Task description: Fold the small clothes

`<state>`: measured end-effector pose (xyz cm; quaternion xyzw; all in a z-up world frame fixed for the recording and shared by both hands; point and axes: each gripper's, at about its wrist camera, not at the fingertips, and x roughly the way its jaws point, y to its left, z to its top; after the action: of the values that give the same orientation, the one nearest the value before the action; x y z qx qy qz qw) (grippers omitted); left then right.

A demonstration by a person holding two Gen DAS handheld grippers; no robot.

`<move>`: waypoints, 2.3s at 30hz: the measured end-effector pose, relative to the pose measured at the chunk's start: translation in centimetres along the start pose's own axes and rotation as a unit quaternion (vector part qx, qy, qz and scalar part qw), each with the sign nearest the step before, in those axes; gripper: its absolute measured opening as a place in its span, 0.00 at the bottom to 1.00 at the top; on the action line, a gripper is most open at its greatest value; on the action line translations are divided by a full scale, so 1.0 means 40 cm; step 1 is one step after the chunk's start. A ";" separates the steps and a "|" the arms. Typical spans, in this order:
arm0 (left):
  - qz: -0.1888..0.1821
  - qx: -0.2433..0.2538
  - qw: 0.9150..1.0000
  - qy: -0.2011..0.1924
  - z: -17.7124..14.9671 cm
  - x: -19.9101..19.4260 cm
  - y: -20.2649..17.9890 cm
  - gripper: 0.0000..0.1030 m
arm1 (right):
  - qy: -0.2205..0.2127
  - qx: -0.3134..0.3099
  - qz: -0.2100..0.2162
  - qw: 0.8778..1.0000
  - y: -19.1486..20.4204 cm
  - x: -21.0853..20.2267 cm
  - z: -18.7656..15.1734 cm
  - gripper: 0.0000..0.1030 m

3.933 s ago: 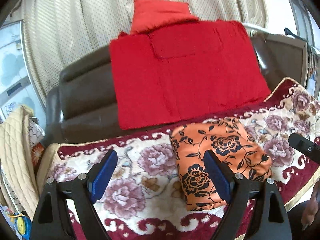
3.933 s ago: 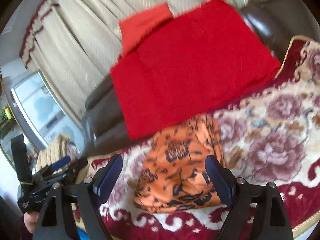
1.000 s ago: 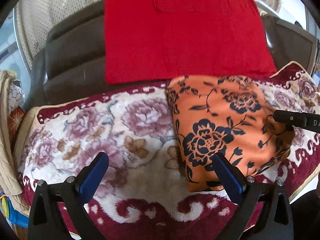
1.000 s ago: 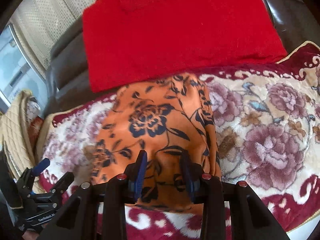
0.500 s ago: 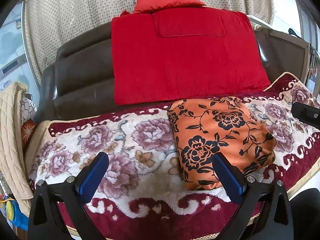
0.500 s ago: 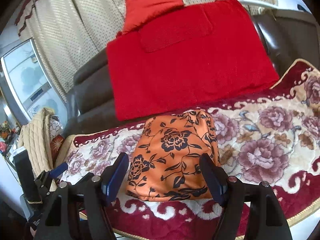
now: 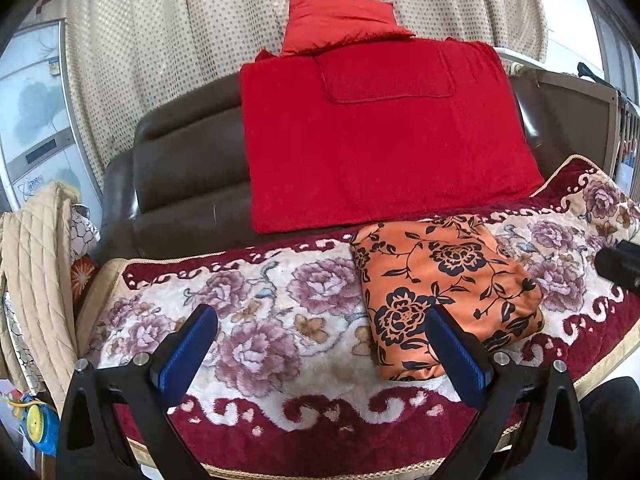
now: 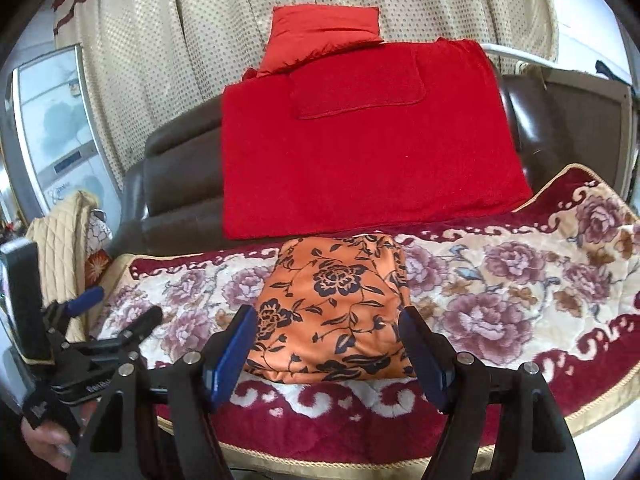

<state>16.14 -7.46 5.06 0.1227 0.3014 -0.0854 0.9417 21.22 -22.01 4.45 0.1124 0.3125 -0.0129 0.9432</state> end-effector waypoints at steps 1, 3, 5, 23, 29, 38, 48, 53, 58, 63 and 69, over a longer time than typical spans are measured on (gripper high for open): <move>0.000 0.000 1.000 0.000 0.001 -0.007 0.000 1.00 | 0.001 -0.001 0.001 1.000 0.001 -0.007 -0.003 0.75; 0.002 0.000 1.000 -0.001 0.002 -0.023 0.000 1.00 | 0.000 -0.003 0.000 1.000 0.003 -0.022 -0.012 0.75; 0.004 0.000 1.000 -0.002 0.000 -0.037 0.001 1.00 | 0.001 -0.009 -0.008 1.000 0.009 -0.034 -0.023 0.74; 0.013 -0.021 1.000 -0.008 -0.052 -0.207 0.031 1.00 | -0.012 -0.012 -0.010 1.000 0.071 -0.216 -0.095 0.75; 0.012 -0.019 1.000 -0.018 -0.074 -0.289 0.034 1.00 | -0.023 -0.012 -0.008 1.000 0.086 -0.294 -0.120 0.74; 0.018 -0.018 0.999 -0.033 -0.090 -0.380 0.037 1.00 | -0.035 -0.010 -0.004 0.999 0.088 -0.361 -0.132 0.75; 0.025 -0.025 0.999 -0.035 -0.092 -0.425 0.034 1.00 | -0.036 -0.003 0.009 0.999 0.080 -0.390 -0.141 0.75; 0.026 -0.025 0.999 -0.041 -0.087 -0.442 0.033 1.00 | -0.043 -0.005 0.012 0.999 0.083 -0.402 -0.138 0.75; 0.020 -0.021 0.999 -0.043 -0.083 -0.440 0.029 1.00 | -0.039 -0.003 0.012 0.999 0.085 -0.393 -0.136 0.74; -0.047 -0.029 0.998 0.015 -0.085 -0.307 0.038 1.00 | -0.024 0.002 0.013 1.000 0.036 -0.306 -0.107 0.75; -0.093 -0.054 0.986 0.124 -0.114 -0.026 0.052 1.00 | 0.041 0.089 0.058 0.993 -0.147 -0.032 -0.053 0.76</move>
<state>13.29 -4.09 2.48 0.0528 0.4305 -0.1402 0.8901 18.38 -27.34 2.34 0.2143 0.3413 0.0189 0.9150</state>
